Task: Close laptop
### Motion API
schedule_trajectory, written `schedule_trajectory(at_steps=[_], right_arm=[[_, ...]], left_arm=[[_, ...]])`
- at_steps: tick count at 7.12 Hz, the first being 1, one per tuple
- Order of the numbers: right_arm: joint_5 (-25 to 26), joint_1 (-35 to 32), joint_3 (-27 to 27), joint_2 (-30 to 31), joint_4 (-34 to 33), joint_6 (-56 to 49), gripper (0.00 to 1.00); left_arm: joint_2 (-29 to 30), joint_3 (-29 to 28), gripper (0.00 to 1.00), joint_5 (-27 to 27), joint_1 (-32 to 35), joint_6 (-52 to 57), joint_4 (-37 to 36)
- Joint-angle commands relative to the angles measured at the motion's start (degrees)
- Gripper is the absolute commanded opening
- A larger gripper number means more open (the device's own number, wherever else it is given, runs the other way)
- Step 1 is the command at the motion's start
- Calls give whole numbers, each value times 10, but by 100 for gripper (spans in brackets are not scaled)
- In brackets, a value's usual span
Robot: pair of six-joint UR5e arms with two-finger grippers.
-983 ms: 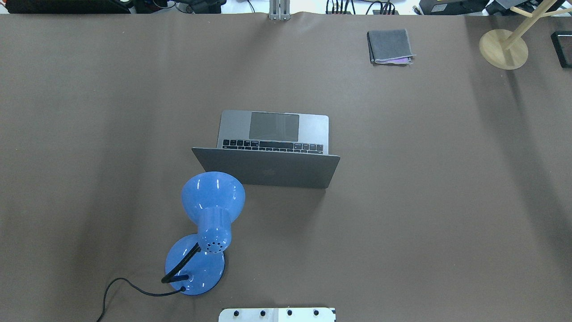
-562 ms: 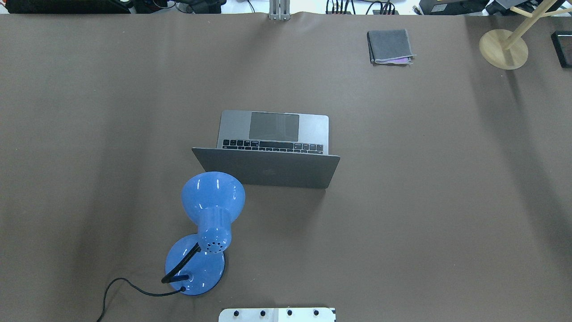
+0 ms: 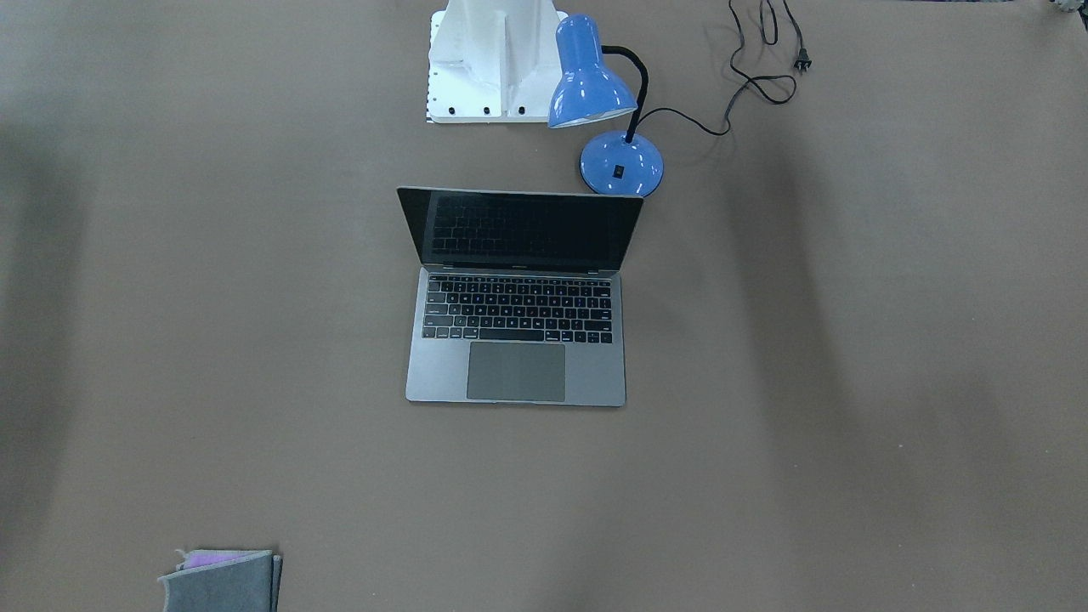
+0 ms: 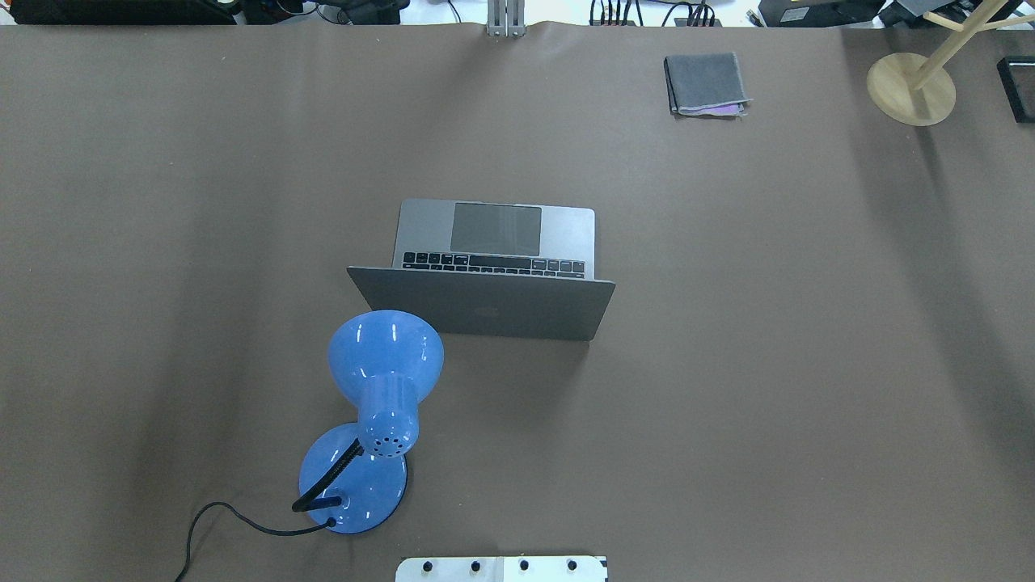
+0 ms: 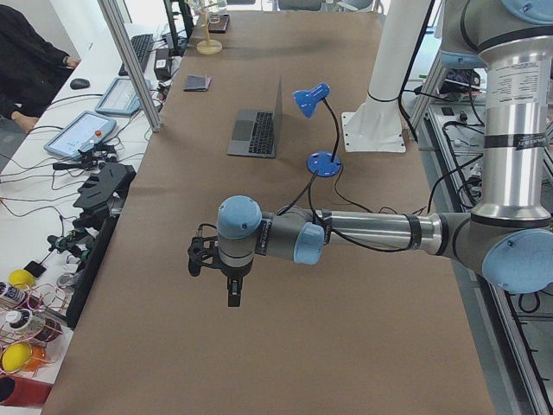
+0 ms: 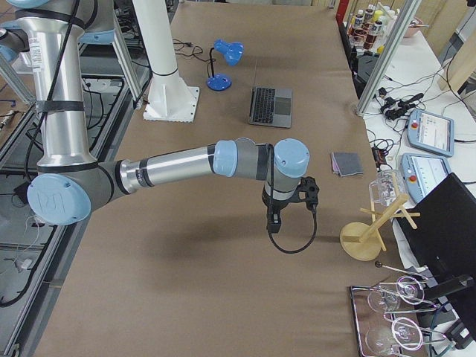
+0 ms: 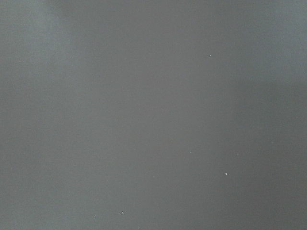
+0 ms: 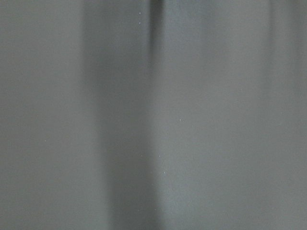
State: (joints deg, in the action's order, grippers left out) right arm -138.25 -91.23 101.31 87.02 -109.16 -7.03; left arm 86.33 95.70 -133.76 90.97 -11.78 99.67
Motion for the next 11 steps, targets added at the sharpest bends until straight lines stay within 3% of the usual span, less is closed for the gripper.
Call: schedule_trajectory(at_steps=[1, 11], right_arm=[[0, 0, -1, -1, 0, 0, 100], [-1, 16, -7, -20, 0, 26, 100]], left_arm=[[1, 1, 98, 1, 0, 0, 0], [21, 5, 98, -6, -4, -4, 17]])
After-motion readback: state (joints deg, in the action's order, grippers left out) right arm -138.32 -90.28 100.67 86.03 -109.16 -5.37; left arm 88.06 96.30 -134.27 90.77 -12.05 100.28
